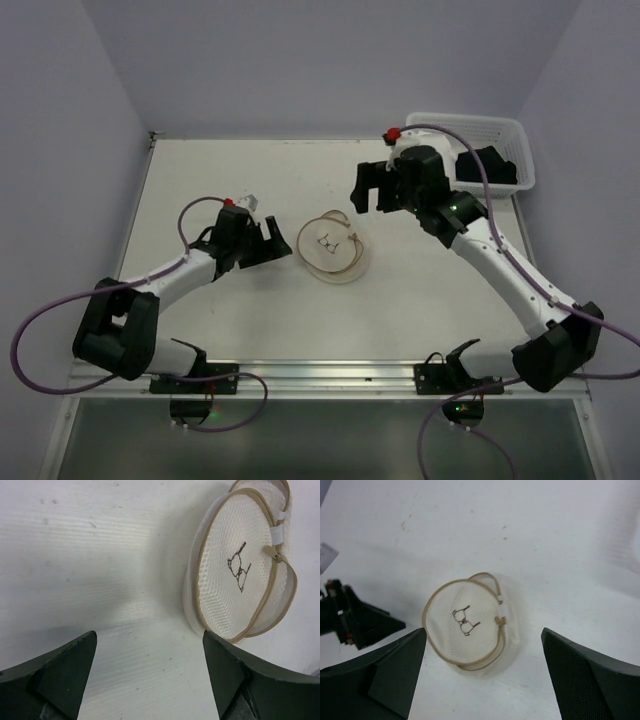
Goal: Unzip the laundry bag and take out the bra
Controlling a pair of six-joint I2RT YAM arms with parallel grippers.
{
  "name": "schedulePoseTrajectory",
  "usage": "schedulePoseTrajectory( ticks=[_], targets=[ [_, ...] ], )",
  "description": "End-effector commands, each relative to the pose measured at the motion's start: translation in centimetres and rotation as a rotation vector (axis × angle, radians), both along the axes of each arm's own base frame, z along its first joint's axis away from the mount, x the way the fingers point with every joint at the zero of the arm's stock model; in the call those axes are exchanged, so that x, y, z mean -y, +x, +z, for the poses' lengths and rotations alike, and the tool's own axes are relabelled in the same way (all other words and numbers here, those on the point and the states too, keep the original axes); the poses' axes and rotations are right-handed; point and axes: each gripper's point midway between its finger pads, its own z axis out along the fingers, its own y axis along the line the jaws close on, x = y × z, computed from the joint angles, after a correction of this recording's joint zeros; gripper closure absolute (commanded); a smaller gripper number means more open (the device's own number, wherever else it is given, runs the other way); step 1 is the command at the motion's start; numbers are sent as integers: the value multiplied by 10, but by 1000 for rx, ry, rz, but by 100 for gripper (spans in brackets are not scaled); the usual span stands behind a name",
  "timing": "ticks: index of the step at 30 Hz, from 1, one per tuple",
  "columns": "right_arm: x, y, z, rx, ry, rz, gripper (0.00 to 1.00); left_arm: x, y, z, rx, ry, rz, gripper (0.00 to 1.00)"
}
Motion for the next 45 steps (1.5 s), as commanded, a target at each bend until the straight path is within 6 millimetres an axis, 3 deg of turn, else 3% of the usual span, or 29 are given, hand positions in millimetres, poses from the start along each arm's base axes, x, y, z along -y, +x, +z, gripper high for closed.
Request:
schedulePoseTrajectory(
  ticks=[1,3,5,10,12,13,15,16,19,22,27,33,45],
  targets=[
    [54,6,41,103,65,-196,1,-38,-11,-1,-9,129,58,8],
    [84,7,55,156,66,-297,1,-48,-9,9,22,146,87,5],
    [112,-2,82,242,73,-392,1,-64,0,38,112,158,150,1],
    [160,-25,121,390,40,-521,1,-101,24,141,394,233,307,0],
    [178,-41,136,446,45,-575,1,-111,26,169,458,271,330,0],
    [184,-48,141,470,45,-591,1,-117,26,195,511,279,363,0],
    [197,-66,154,536,81,-621,1,-125,23,223,574,297,384,0],
    [202,-72,163,582,96,-627,1,-131,19,247,630,291,413,0],
    [207,-99,180,705,161,-581,1,-142,6,294,753,295,445,0],
    [214,-120,189,787,188,-568,1,-151,-9,328,863,308,461,0],
    [228,-134,188,827,153,-595,1,-164,-33,348,961,324,488,0],
    [238,-143,175,835,144,-629,2,-171,-46,337,994,285,542,0],
    [245,-150,158,828,143,-656,2,-170,-37,302,934,213,607,0]
  ],
)
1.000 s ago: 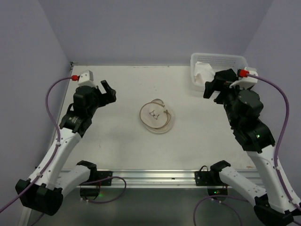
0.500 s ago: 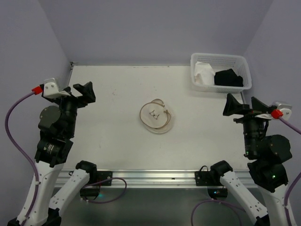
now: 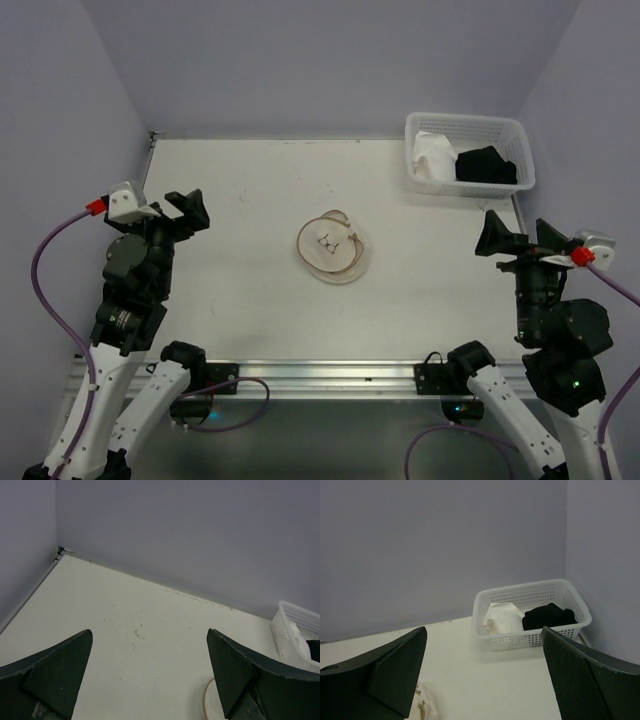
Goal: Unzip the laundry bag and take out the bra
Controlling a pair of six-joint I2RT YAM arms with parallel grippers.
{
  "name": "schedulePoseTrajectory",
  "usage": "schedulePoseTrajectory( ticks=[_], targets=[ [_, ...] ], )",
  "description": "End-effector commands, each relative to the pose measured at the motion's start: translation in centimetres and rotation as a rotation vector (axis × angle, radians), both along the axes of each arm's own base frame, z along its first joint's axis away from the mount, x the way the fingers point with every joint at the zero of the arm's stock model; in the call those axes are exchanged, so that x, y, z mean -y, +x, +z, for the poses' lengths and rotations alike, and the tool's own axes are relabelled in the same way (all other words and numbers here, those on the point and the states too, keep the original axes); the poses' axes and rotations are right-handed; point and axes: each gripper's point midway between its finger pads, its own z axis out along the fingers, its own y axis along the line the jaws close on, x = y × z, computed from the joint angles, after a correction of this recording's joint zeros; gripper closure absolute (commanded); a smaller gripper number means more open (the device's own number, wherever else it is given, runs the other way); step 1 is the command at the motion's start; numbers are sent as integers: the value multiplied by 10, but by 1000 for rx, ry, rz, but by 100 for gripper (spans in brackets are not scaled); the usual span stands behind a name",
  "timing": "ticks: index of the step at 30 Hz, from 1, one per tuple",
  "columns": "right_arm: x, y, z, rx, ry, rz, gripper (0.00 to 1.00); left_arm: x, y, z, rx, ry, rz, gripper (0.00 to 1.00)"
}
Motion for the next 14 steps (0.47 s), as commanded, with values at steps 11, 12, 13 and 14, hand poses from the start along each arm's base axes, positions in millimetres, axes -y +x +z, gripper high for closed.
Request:
schedulePoseTrajectory(
  ticks=[11,12,13,14],
  targets=[
    [5,-3,6,24,-3,-19,3,0,16,1,38,-92,36,0],
    [4,-3,6,25,-3,-17,3,1,17,1,39,-92,34,0],
    [4,-3,7,27,-4,-15,2,1,18,0,38,-92,36,0],
    [3,-2,7,24,-5,-12,2,1,19,-1,36,-93,34,0]
  ],
)
